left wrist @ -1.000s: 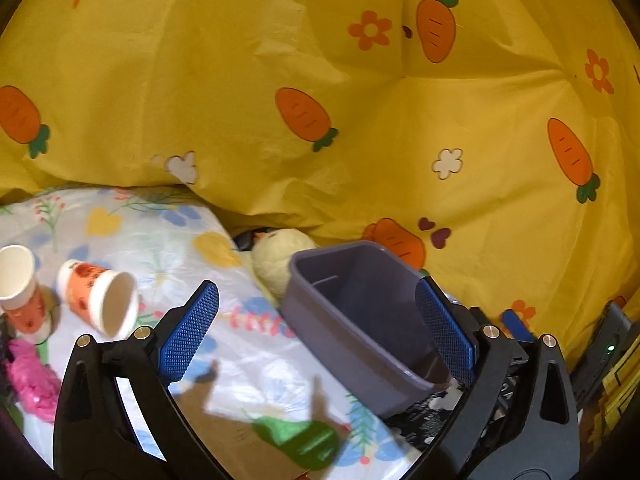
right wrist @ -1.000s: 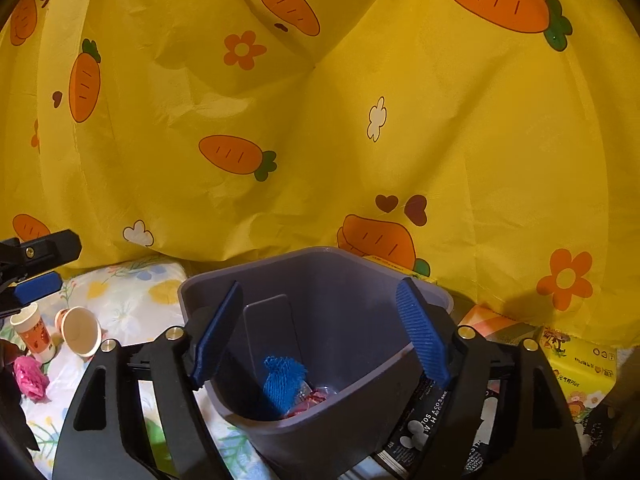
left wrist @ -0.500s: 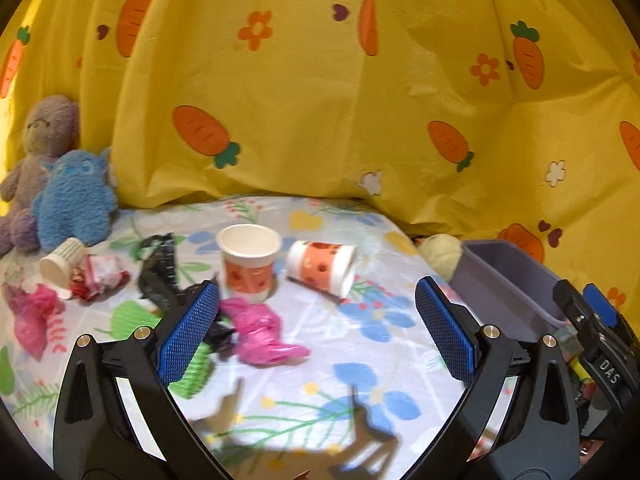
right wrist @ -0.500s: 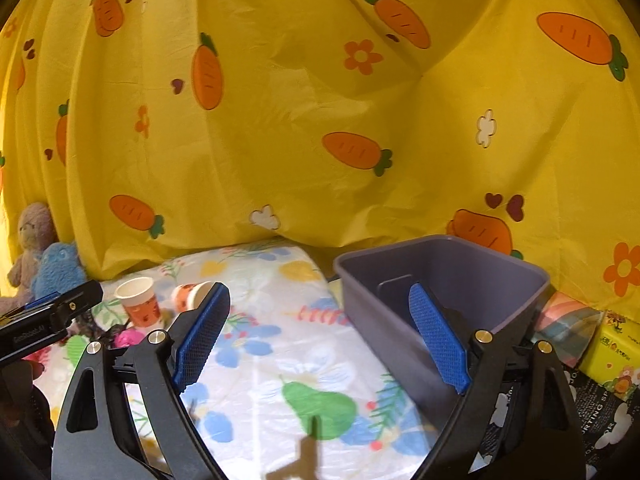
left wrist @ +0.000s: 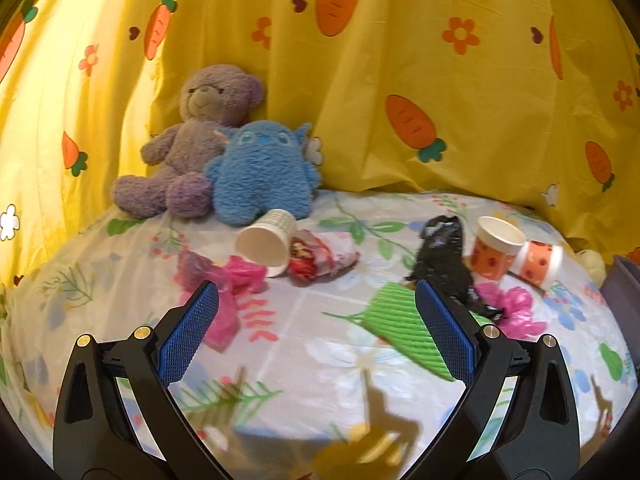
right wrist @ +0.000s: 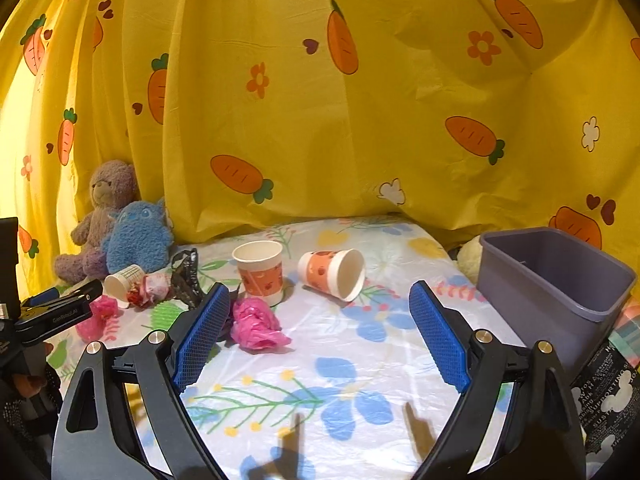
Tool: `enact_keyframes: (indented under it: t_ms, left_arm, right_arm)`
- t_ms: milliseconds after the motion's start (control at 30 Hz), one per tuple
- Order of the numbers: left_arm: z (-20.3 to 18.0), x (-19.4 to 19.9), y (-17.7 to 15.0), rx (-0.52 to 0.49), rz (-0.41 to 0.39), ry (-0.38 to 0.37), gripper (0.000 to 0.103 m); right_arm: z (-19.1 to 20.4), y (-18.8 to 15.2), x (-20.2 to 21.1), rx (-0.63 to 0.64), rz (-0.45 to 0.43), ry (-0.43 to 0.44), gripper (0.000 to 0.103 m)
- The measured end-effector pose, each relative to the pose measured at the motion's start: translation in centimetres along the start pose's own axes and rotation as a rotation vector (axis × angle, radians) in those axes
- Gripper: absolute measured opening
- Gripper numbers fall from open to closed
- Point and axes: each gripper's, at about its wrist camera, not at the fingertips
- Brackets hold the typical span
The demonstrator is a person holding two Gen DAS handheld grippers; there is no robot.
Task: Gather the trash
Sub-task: 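Move both tools back over the table toward the remaining trash, then grasp the pink bag with the left tool while the right tool grasps the green foam net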
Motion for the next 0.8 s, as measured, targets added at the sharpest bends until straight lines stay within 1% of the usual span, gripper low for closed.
enact_keyframes:
  t_ms: [67,200,267,333,400,433,467,500,533,600,633,667,700,800]
  left_arm:
    - [2.2,-1.1,0.5,0.023,0.001,0.039,0.097]
    - [5.6,-3.4,0.8,0.066,0.040,0.098,0.097]
    - [6.7,-4.6,0.7,0.081,0.067,0.110,0.096]
    - [7.2,-5.8,0.5,0.086,0.102,0.110,0.091]
    - [7.5,-6.9,0.2,0.094,0.145,0.098,0.082]
    - [7.6,-7.4,0.1,0.095,0.165,0.093,0.079]
    - [7.6,-8.0,-0.1,0.091,0.183,0.091,0.073]
    - [7.7,-8.5,-0.2,0.089,0.202,0.093,0.065]
    - [7.9,-8.9,-0.3,0.095,0.219,0.088,0.061]
    - [8.2,-9.5,-0.3,0.119,0.248,0.066,0.049]
    - [8.3,-9.7,-0.3,0.130,0.258,0.059,0.046]
    - [8.5,-9.9,-0.3,0.136,0.268,0.055,0.037]
    - [8.6,-10.1,-0.4,0.139,0.276,0.049,0.025]
    - [8.7,-10.0,-0.5,0.150,0.272,0.025,0.016]
  right_arm:
    - [1.1,0.2,-0.5,0.012,0.003,0.020,0.088]
    - [3.0,0.3,-1.5,0.040,0.018,0.059,0.088]
    - [3.7,0.3,-2.1,0.049,0.028,0.074,0.088]
    - [4.2,0.2,-2.6,0.054,0.037,0.086,0.088]
    - [4.7,0.2,-3.2,0.056,0.048,0.095,0.088]
    - [4.8,0.1,-3.4,0.059,0.053,0.100,0.088]
    - [5.1,0.1,-3.7,0.064,0.060,0.104,0.088]
    - [5.3,-0.1,-3.9,0.068,0.067,0.109,0.088]
    - [5.5,-0.2,-4.2,0.072,0.075,0.114,0.088]
    - [6.0,-0.5,-4.9,0.082,0.096,0.125,0.088]
    - [6.2,-0.6,-5.2,0.088,0.108,0.129,0.088]
    - [6.5,-0.8,-5.5,0.095,0.120,0.136,0.088]
    - [6.7,-0.9,-5.8,0.101,0.130,0.145,0.088]
    - [7.5,-1.4,-6.5,0.123,0.156,0.163,0.087]
Point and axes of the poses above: each gripper's, at about its wrist camera, not at the fingertips, and x roughly against the way its jaws point, z to its left, y to its top, and after that the axes turned 11 degrees about x, right-handed
